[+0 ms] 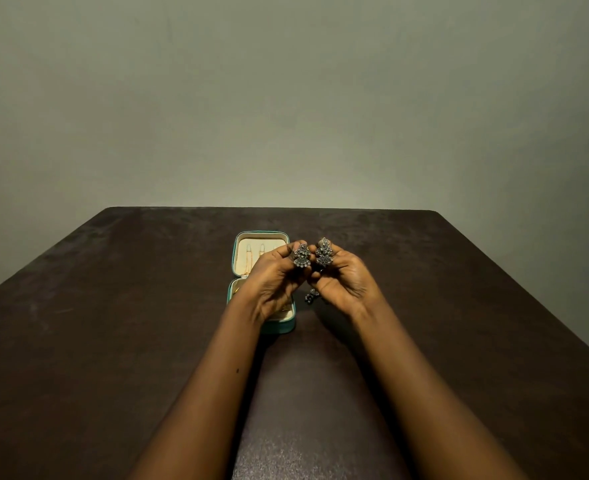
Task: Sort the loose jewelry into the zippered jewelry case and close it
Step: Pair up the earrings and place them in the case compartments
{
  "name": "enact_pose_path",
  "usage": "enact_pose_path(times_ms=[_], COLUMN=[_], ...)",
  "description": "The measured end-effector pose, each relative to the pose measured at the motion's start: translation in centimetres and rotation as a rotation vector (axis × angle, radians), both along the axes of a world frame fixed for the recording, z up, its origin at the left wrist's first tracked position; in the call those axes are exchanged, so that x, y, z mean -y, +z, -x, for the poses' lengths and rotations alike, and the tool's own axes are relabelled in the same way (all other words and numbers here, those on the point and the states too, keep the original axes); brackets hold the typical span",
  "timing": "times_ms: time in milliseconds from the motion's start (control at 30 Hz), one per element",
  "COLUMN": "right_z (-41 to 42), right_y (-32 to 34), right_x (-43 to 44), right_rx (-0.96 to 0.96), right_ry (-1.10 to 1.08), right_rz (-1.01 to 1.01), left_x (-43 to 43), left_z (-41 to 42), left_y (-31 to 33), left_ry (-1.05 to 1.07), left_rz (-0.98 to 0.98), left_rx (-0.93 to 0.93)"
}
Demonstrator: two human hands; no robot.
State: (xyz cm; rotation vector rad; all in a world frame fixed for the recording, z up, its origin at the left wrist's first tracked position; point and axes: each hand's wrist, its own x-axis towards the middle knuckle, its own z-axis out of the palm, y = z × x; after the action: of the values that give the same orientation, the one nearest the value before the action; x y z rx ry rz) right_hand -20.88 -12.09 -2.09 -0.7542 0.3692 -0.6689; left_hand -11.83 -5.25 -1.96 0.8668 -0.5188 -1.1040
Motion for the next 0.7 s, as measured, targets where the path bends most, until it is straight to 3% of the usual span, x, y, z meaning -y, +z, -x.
enact_pose_path(times_ms=[400,700], right_z=[-0.1,-0.7], right_y=[0.0,0.3], right_x=[-0.9,-3.2], right_rx=[-0.034,-0.257], right_ry=[0.0,-0.016], right_rz=[0.024,0.37], left_x=[-1.2,-5.0], left_z=[-0.2,-3.3], left_y=[0.4,0.6], left_ry=[0.007,0.149], left_rz=[0.015,-0.174], left_rx=[-0.041,0.354])
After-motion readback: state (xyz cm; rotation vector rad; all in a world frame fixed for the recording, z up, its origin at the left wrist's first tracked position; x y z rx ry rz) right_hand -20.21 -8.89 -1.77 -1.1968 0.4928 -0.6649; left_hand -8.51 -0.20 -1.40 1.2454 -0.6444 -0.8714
